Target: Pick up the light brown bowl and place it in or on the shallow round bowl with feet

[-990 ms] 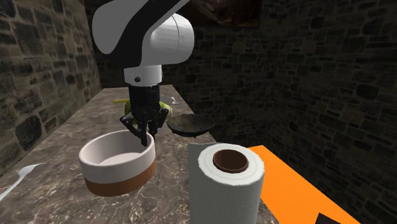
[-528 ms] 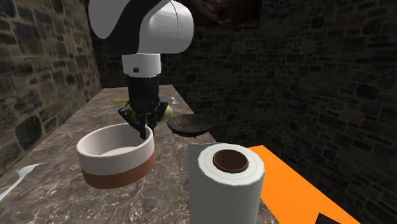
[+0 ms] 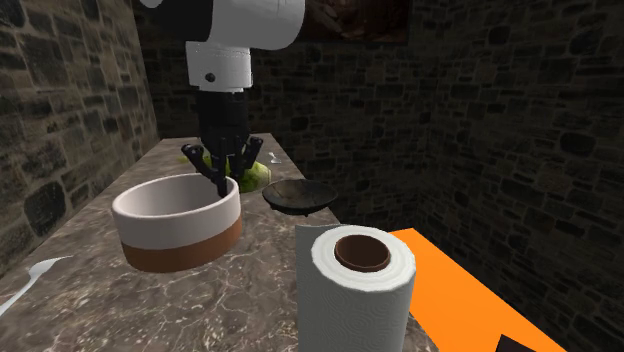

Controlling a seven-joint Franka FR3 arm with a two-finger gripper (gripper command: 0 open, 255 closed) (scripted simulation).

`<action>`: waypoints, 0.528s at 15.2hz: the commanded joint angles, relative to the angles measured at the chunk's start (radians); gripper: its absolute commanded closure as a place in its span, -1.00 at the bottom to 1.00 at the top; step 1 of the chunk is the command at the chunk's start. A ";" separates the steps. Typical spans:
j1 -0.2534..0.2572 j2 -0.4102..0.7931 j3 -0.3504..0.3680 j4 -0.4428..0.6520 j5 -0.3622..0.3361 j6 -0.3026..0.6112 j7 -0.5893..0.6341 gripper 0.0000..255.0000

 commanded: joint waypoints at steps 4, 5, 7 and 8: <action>0.001 -0.010 0.001 0.054 0.000 -0.063 0.001 1.00; 0.001 -0.011 0.001 0.066 0.000 -0.076 0.001 1.00; 0.001 -0.012 0.001 0.091 0.000 -0.102 0.002 1.00; 0.001 -0.013 0.001 0.103 0.000 -0.116 0.002 1.00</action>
